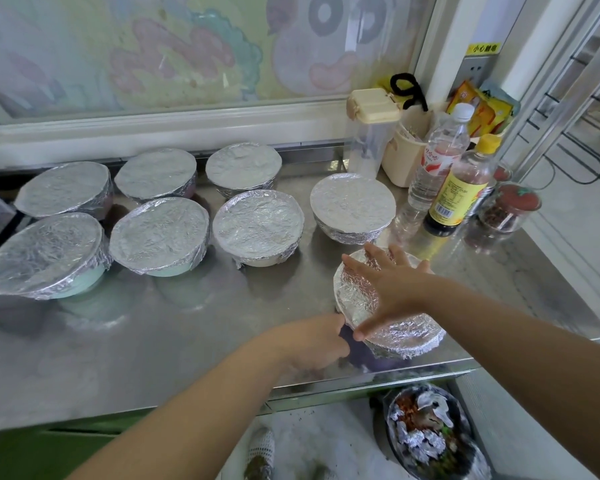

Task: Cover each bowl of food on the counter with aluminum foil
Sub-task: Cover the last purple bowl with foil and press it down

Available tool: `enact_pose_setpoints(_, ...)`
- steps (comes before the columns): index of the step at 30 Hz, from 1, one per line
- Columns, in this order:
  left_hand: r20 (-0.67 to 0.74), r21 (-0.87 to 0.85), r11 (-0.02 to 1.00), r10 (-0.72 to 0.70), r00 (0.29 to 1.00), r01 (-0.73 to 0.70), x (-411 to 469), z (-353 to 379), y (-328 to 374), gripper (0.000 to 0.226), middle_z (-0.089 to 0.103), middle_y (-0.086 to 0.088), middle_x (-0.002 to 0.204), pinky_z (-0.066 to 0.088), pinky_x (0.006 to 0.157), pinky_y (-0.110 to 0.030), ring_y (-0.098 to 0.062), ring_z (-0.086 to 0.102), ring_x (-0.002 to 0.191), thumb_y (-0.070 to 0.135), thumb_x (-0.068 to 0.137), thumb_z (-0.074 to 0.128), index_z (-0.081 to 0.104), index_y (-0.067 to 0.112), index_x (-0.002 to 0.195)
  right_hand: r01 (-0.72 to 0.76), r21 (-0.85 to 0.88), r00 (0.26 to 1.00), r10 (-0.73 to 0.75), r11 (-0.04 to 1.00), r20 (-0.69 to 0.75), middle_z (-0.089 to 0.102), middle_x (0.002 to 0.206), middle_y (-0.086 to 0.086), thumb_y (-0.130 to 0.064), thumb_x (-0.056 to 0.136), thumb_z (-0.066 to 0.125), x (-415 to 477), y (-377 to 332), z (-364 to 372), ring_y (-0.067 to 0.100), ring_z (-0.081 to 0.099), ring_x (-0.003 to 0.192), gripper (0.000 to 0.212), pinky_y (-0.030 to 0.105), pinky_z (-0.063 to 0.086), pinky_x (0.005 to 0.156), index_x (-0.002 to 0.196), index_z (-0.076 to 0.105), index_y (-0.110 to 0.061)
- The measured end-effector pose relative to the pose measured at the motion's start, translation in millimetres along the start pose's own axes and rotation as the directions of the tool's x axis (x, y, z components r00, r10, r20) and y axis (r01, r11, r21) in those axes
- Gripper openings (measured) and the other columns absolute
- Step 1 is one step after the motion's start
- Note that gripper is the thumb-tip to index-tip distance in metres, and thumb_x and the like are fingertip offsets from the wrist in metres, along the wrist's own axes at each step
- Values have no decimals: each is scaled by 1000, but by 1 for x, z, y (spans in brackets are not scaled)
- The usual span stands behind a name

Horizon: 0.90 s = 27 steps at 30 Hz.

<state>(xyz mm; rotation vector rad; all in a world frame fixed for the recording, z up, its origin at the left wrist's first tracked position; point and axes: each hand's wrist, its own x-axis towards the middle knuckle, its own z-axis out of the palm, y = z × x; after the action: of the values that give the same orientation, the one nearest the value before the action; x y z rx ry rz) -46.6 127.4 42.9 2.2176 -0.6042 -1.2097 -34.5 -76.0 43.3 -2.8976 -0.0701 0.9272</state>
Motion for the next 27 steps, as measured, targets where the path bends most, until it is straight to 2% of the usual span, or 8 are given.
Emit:
enact_pose_setpoints(4,-24,-205,978,-48,999,42,6,6,-8,30,62,-14,93,39,75,-34,-20,50,81,25,72,50,58,14,99,-18,8,1000,18,1000,-8,-33,163,-9,-92,44,72,-2,-2,0,40,-29,148,144,84,-2,106,147,-23,-60)
enact_pose_setpoints(6,-65,-278,959,-75,995,54,8,9,-11,44,67,-14,102,40,76,-31,-19,52,84,25,72,50,63,13,112,-42,16,999,43,999,-21,-32,163,-8,-93,44,70,-2,-4,1,41,-28,149,143,85,-2,106,148,-22,-59)
enact_pose_setpoints(9,-215,-300,954,-87,973,19,12,7,-19,33,58,-7,84,44,57,-23,-15,48,67,1,90,44,60,2,120,-96,32,994,98,995,-53,-30,164,-6,-98,43,64,-3,-10,6,44,-22,150,142,86,3,105,149,-22,-57)
enact_pose_setpoints(12,-321,-553,815,-17,947,-173,14,7,-18,51,69,-6,104,52,83,-24,-21,65,97,-9,81,42,56,4,129,-139,48,987,143,989,-69,-31,164,-4,-99,46,61,-3,-15,9,46,-21,150,140,87,4,104,149,-22,-55)
enact_pose_setpoints(15,-318,-688,684,15,948,-242,22,12,-18,77,68,-2,126,42,110,-45,-22,58,125,-3,64,42,58,22,135,-150,52,986,153,987,-63,-32,164,-3,-98,48,61,-4,-18,9,46,-21,149,140,88,4,103,150,-23,-54)
enact_pose_setpoints(19,-247,-762,618,0,969,-194,16,14,-12,73,66,10,123,35,99,-33,-16,50,122,-13,79,38,53,32,134,-156,57,986,159,986,-52,-33,163,-3,-98,46,60,-3,-20,8,46,-22,149,142,88,4,102,150,-25,-53)
enact_pose_setpoints(23,-224,-786,596,-26,974,-164,20,31,-12,89,33,13,156,43,84,-25,-16,45,133,-11,78,42,27,37,151,-167,37,984,169,985,-59,-32,163,-2,-100,45,58,-1,-20,10,47,-20,150,142,88,7,103,149,-26,-53)
enact_pose_setpoints(27,-215,-849,498,-15,977,-179,35,40,-18,103,29,1,160,45,99,-30,-20,45,134,-1,64,48,19,39,155,-187,40,979,189,982,-72,-31,164,-2,-98,50,61,-1,-20,12,46,-18,150,139,87,10,103,150,-24,-53)
